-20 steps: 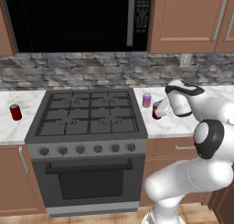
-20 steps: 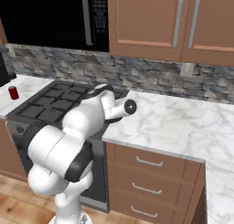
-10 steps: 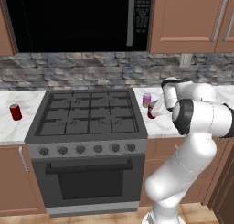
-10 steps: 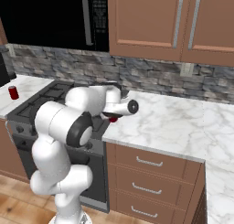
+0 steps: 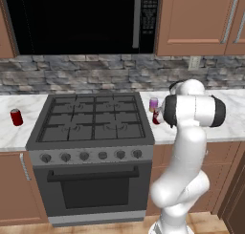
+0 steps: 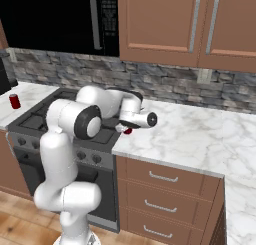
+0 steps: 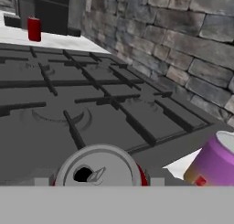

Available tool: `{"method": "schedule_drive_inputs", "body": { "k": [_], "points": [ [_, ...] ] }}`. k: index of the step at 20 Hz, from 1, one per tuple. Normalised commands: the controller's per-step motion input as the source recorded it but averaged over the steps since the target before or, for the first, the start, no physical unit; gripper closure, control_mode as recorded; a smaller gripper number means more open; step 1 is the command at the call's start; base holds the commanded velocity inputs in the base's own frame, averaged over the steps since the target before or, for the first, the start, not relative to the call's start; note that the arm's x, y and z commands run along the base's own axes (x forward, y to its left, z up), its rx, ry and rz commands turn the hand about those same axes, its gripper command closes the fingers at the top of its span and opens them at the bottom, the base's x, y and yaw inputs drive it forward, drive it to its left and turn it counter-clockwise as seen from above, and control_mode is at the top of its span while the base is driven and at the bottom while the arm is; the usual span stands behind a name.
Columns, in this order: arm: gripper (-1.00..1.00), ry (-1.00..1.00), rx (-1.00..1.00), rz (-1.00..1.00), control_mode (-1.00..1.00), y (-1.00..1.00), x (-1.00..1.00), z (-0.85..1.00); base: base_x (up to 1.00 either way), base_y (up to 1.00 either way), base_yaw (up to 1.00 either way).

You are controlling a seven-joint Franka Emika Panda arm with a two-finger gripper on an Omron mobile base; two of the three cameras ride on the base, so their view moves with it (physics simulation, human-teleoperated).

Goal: Four empty soda cans are scattered around the kitchen. Gather all the cans and cluster them next to the stove for recycling.

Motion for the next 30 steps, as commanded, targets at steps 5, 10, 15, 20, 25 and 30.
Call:
{"method": "schedule_drive_inputs", "body": {
  "k": [5,10,15,20,25,30],
  "points": [
    [1.0,0.0,0.0,0.04,-1.0,-0.09,0.48,-0.24,0.0,0.0,0.0],
    [1.0,0.0,0.01,0.04,-1.0,-0.06,0.5,-0.25,0.0,0.0,0.0],
    [1.0,0.0,0.01,0.04,-1.0,-0.04,0.46,-0.2,0.0,0.0,0.0],
    [1.0,0.0,0.05,0.06,-1.0,0.0,0.26,-0.34,0.0,0.0,0.0],
    [1.0,0.0,0.04,0.1,-1.0,0.0,-0.03,-0.45,0.0,0.0,0.0],
    [1.0,0.0,0.0,0.11,-1.0,0.0,-0.02,-0.51,0.0,0.0,0.0]
  ]
}}
